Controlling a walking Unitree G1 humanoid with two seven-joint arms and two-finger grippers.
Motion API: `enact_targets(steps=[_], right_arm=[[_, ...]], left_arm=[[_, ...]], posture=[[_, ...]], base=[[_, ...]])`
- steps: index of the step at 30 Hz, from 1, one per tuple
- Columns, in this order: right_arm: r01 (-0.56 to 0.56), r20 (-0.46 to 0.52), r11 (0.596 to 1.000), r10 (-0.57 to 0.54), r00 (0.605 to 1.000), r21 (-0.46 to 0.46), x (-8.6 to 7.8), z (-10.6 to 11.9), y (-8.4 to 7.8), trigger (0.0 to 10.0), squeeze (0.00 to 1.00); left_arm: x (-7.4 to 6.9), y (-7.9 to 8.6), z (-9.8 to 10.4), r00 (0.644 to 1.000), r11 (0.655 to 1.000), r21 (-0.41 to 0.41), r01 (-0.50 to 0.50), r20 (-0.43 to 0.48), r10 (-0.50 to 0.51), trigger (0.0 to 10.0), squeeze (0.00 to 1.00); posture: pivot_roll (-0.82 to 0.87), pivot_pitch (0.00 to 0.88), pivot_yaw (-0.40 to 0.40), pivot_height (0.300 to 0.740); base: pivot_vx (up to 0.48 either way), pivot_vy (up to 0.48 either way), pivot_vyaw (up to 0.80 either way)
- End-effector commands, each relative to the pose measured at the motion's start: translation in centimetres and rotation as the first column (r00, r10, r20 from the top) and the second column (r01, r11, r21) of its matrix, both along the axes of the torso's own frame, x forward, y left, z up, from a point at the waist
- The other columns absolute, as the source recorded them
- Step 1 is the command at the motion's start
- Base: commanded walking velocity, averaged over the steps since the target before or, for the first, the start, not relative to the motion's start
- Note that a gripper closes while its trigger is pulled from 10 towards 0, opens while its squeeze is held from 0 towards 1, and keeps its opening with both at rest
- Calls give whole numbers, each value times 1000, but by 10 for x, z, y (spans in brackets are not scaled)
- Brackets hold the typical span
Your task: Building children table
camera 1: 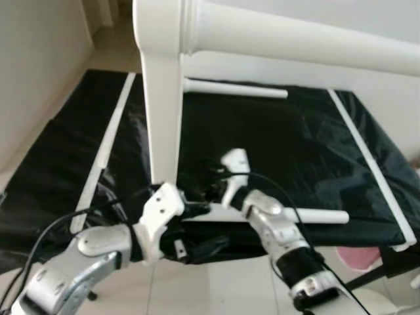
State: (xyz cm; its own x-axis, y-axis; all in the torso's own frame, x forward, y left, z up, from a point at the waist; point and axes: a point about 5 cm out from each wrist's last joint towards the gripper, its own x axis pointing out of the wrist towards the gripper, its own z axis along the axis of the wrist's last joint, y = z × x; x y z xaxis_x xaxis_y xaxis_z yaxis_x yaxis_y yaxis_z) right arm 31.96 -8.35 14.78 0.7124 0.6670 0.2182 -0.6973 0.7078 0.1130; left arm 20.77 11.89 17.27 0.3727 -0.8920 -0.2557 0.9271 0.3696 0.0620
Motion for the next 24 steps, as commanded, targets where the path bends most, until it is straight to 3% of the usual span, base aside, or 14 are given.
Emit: enact_targets(steps=[1,5,7,12,17,18,24], right_arm=[[40,21,997,-41,999,67,0,9,-14,10000,0],[167,33,979,-172,985,114,-3,18,-40,10000,0],[167,33,979,-172,985,114,-3,18,-40,10000,0],[237,35,963,-243,969,129,-8,20,-47,10000,0],[249,25,960,-254,967,127,-11,18,-47,10000,0],[251,17,959,-255,967,133,-12,18,-46,10000,0],[271,13,949,-277,961,159,-10,23,-48,10000,0]], left_arm=[[-1,3,-2,997,997,17,73,-10,-73,10000,0],[14,21,-3,999,996,85,11,31,-14,10000,0],[14,21,-3,999,996,85,11,31,-14,10000,0],[35,42,-6,993,977,202,-74,106,53,10000,0],[46,49,-3,985,969,224,-107,153,74,10000,0],[57,53,-2,976,958,247,-144,198,95,10000,0],[79,61,2,954,936,287,-204,274,123,10000,0]], posture=[[62,27,-68,740],[53,25,-58,740],[53,25,-58,740],[43,29,-45,740],[42,31,-41,740],[42,33,-41,740],[37,34,-37,740]], base=[[0,0,0],[0,0,0],[0,0,0],[0,0,0],[0,0,0],[0,0,0],[0,0,0]])
